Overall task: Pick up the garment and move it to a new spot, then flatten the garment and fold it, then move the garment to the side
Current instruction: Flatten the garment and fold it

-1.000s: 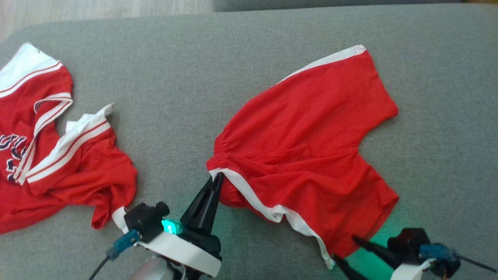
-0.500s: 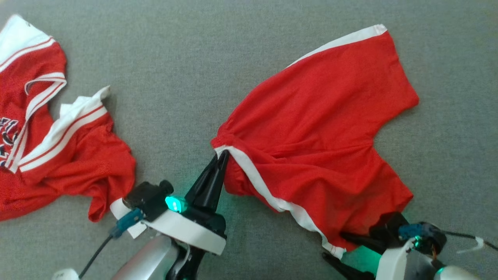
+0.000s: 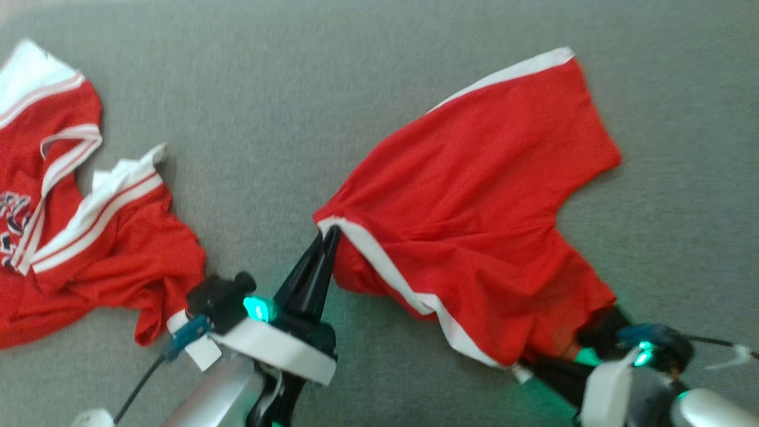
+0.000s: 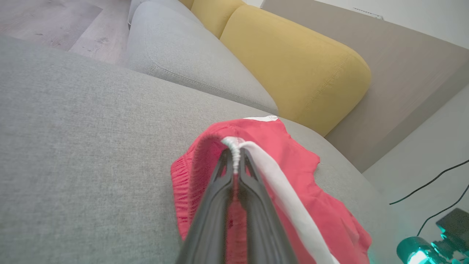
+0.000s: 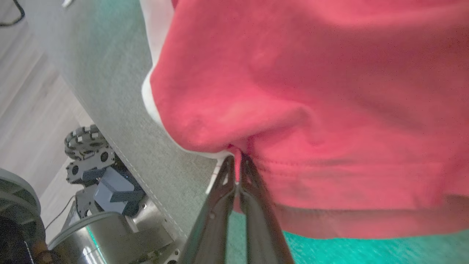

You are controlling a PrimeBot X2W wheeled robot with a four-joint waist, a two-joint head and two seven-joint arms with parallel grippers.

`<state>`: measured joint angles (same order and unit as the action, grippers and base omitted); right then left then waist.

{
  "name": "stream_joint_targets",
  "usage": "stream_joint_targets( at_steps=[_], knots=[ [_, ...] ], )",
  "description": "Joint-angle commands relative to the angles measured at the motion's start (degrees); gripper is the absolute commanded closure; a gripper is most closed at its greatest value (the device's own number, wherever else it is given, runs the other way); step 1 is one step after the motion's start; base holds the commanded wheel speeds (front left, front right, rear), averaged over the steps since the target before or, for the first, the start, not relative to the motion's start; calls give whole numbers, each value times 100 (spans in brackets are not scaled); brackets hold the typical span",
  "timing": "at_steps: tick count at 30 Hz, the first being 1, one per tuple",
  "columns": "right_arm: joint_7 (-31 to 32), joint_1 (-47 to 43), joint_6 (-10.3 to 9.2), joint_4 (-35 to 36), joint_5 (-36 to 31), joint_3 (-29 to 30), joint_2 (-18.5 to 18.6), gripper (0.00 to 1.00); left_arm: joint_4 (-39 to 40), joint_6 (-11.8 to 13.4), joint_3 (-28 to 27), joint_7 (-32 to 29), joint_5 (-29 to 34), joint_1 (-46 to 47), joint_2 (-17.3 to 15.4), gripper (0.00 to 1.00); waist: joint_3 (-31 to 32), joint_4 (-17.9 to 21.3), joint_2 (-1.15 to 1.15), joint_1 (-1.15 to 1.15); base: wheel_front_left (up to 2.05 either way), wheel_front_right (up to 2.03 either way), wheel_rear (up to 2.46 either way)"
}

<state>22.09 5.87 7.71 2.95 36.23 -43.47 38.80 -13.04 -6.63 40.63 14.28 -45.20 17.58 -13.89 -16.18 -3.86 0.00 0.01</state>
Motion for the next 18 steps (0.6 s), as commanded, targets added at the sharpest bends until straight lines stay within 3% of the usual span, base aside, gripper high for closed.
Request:
stream_joint_targets(
  at_steps=[1,9,18],
  knots=[
    [-82,-108,-22,71,41,131,178,100,153,-33,-211,57,-38,-46,-106,100,309,157,0,-1,0,0,0],
    [-442,-724,-22,683,410,1420,507,100,473,34,-334,61,-191,-670,-306,100,1166,445,0,-1,0,0,0],
    [-155,-1591,-22,1540,554,3246,628,100,1271,182,-311,-180,-378,-1081,-545,100,1716,607,0,-1,0,0,0]
  ],
)
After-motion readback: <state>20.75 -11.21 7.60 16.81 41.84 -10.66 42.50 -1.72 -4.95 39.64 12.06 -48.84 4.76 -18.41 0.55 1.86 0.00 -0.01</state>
